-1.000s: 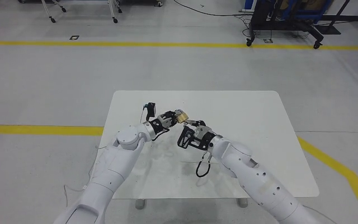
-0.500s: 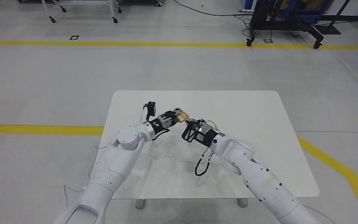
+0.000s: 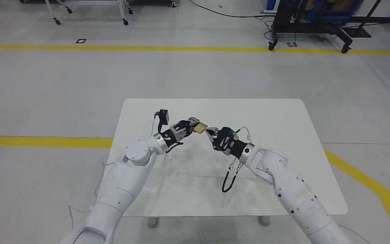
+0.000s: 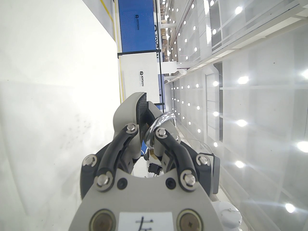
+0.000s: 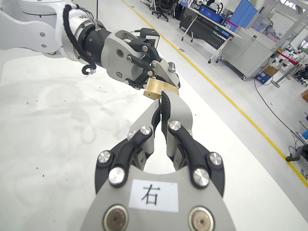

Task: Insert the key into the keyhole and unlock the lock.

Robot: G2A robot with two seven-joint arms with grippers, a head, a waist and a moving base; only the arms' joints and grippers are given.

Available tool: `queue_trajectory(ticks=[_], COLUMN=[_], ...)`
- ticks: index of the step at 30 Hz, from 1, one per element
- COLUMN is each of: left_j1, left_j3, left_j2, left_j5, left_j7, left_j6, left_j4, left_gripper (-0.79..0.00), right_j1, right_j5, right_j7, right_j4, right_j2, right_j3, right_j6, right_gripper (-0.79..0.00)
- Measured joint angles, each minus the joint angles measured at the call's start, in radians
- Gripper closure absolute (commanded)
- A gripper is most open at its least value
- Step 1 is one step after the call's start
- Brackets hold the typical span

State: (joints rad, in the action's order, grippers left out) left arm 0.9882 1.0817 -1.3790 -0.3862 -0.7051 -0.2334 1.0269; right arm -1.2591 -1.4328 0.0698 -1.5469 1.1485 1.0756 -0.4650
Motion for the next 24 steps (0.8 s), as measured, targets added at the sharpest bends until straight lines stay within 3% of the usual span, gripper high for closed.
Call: queue_trajectory(ticks=[2,3,4,6,13,17,20,24], left_j1=[0.004,0.005,0.006,0.006,-0.008,-0.037,-0.081,-0.149], left_j3=[0.003,0.004,0.004,0.004,-0.015,-0.069,-0.130,-0.232], left_j2=[0.001,0.001,0.001,0.001,-0.001,-0.008,-0.019,-0.044], left_j5=[-0.001,0.000,0.000,0.001,0.073,0.173,0.264,0.393], left_j7=[-0.001,-0.001,0.000,0.002,0.051,0.044,0.004,-0.026], left_j6=[-0.007,-0.007,-0.006,0.003,-0.010,0.024,0.077,0.158], left_j4=[0.003,0.004,0.005,0.004,-0.014,-0.043,-0.071,-0.121], left_gripper=[0.000,0.000,0.000,0.000,0.000,0.000,0.000,0.000], right_j1=[-0.002,-0.004,-0.006,-0.014,-0.117,-0.240,-0.273,-0.268], right_j5=[-0.006,-0.012,-0.017,-0.026,-0.031,0.053,0.076,0.073], right_j7=[-0.006,-0.010,-0.011,-0.005,0.113,0.290,0.392,0.349], right_j4=[-0.001,-0.005,-0.010,-0.020,-0.091,-0.105,-0.100,-0.100], right_j2=[0.000,0.000,0.000,-0.001,-0.026,-0.055,-0.063,-0.062], right_j3=[0.001,0.001,0.000,0.004,0.114,0.270,0.337,0.317], right_j6=[0.003,0.008,0.012,0.012,0.016,-0.091,-0.183,-0.143], right_gripper=[-0.419,-0.606,-0.699,-0.785,-0.785,-0.785,-0.785,-0.785])
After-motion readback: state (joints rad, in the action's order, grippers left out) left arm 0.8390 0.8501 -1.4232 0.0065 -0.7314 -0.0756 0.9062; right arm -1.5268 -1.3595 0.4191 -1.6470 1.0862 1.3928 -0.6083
